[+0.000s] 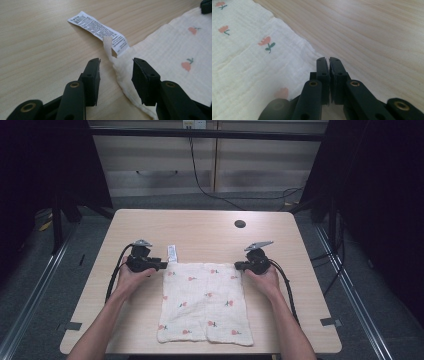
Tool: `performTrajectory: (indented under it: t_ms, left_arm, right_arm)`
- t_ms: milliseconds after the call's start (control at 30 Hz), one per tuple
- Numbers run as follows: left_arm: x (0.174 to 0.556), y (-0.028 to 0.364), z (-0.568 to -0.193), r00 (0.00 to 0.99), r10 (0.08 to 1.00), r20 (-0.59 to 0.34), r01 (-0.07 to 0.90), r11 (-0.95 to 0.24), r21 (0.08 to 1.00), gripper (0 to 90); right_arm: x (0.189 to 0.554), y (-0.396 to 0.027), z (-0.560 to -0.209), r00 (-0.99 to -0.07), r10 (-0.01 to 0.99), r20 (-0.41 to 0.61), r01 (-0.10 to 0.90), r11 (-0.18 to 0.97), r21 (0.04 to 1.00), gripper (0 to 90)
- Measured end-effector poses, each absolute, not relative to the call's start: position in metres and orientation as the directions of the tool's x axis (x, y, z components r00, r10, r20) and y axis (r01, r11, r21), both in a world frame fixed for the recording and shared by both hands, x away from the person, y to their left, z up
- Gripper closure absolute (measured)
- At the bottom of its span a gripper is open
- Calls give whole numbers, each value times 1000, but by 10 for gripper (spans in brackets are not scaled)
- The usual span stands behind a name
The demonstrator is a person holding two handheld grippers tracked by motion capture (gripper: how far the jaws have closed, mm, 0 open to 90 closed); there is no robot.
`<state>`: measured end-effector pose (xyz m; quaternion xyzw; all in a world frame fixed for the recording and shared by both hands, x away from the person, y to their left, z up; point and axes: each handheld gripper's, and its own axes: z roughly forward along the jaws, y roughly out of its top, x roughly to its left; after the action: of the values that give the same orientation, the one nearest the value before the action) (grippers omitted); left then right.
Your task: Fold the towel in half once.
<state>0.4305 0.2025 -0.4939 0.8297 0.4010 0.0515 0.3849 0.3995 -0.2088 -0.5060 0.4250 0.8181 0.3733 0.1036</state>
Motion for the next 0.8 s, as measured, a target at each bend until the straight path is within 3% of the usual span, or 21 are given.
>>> performTrajectory:
  t_ms: [133, 433, 500, 633, 800]
  left_arm:
    - [433, 198, -499, 672, 701, -238, 635, -380, 673, 567]
    - [429, 188, -499, 697, 704, -134, 587, -454, 671, 663]
    - [428, 184, -500, 705, 697, -130, 577, -458, 677, 694]
    - [428, 183, -501, 707, 693, -140, 576, -450, 682, 841]
    - [426, 187, -496, 713, 686, -145, 562, -435, 704, 860]
  right_arm:
    - [400, -209, -506, -615, 773, 153, 620, 356, 699, 874]
    - [400, -208, -506, -610, 777, 153, 622, 350, 701, 875]
    - [400, -208, -507, -610, 775, 163, 624, 343, 702, 876]
    - [402, -208, -507, -605, 775, 181, 631, 329, 703, 877]
    - [402, -213, -506, -598, 776, 199, 631, 304, 714, 878]
